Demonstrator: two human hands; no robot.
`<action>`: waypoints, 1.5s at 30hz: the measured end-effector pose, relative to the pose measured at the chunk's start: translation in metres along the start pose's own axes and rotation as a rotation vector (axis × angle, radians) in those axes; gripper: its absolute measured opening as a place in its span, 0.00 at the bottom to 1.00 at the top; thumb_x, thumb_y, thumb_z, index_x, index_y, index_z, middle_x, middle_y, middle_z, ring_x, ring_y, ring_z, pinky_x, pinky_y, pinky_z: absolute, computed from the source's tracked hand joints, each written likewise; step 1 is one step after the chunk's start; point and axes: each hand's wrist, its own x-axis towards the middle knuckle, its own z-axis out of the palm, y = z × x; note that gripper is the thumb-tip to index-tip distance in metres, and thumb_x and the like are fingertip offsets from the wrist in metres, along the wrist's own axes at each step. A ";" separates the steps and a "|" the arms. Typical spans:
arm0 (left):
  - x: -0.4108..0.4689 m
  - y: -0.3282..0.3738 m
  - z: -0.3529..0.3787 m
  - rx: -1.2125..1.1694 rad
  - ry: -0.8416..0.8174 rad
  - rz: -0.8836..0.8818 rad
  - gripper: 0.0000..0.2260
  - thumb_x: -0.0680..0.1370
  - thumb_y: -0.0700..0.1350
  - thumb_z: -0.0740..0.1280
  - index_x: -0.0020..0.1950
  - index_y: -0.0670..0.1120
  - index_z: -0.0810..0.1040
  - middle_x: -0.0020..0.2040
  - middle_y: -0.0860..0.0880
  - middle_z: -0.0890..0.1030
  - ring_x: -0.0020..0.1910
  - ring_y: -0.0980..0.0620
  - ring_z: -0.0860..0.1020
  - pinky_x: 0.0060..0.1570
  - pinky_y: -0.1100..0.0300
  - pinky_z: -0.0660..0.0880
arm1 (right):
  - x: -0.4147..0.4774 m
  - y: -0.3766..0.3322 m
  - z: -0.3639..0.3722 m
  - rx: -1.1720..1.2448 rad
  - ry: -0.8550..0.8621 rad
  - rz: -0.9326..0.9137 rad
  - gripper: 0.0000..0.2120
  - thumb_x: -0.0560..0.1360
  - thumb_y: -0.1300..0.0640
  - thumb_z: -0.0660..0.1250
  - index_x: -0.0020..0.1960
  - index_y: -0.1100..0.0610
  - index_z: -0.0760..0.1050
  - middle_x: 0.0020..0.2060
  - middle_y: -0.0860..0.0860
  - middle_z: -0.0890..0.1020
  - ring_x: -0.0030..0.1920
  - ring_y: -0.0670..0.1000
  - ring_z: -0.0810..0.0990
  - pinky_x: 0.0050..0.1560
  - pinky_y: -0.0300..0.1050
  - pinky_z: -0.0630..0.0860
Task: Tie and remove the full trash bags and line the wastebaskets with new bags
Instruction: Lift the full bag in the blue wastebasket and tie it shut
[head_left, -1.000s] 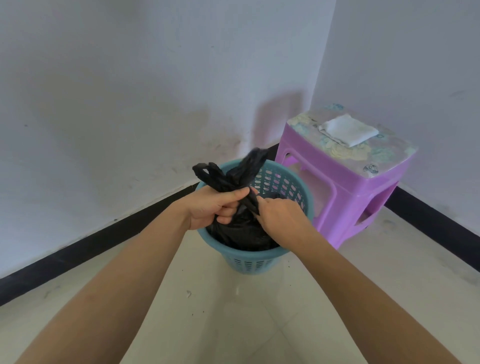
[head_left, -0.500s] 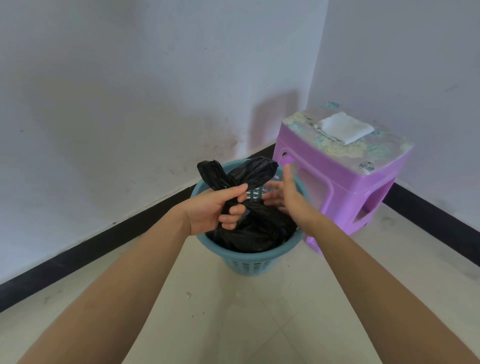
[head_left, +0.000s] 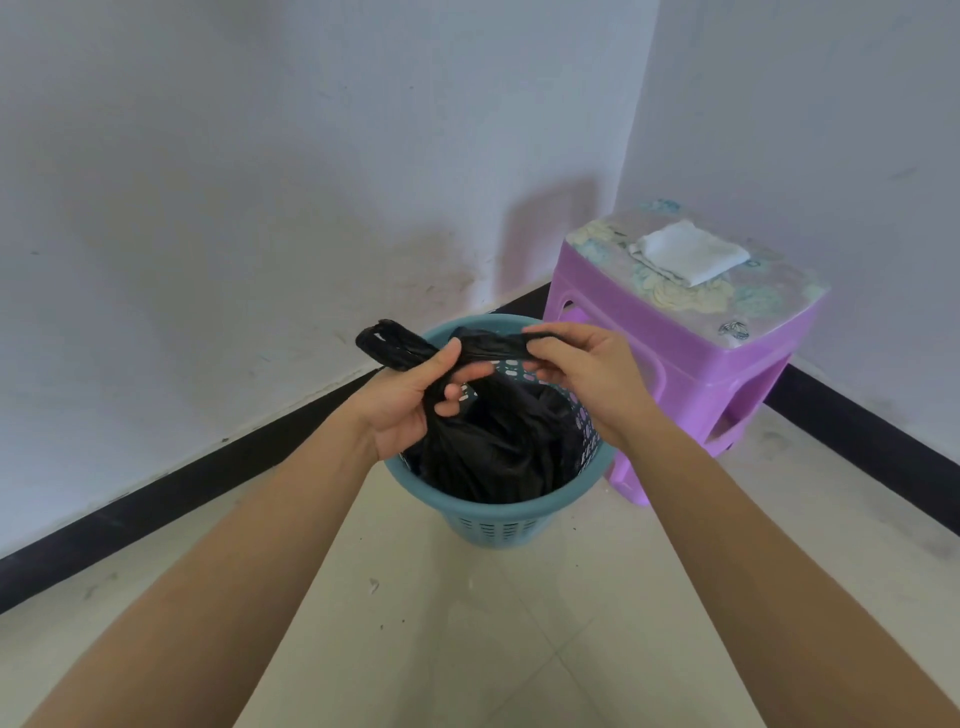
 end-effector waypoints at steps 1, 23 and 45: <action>0.002 0.000 -0.003 -0.046 0.024 0.025 0.15 0.79 0.46 0.66 0.60 0.38 0.78 0.53 0.41 0.82 0.31 0.58 0.73 0.28 0.68 0.69 | -0.001 0.000 -0.001 -0.036 -0.040 0.010 0.08 0.75 0.68 0.69 0.47 0.57 0.84 0.37 0.54 0.86 0.37 0.48 0.84 0.45 0.38 0.82; -0.005 0.016 -0.004 0.240 -0.044 0.021 0.08 0.80 0.35 0.60 0.53 0.38 0.78 0.38 0.45 0.77 0.28 0.54 0.70 0.29 0.63 0.68 | 0.004 0.038 0.005 -0.758 -0.084 -0.190 0.06 0.76 0.54 0.66 0.50 0.44 0.78 0.42 0.45 0.84 0.43 0.46 0.80 0.50 0.47 0.76; 0.008 0.009 0.012 -0.209 0.201 0.096 0.09 0.77 0.37 0.52 0.40 0.44 0.68 0.31 0.49 0.64 0.30 0.50 0.68 0.36 0.57 0.69 | -0.002 0.052 0.003 -0.297 -0.273 0.356 0.24 0.66 0.41 0.65 0.61 0.43 0.77 0.56 0.45 0.82 0.59 0.47 0.78 0.64 0.49 0.70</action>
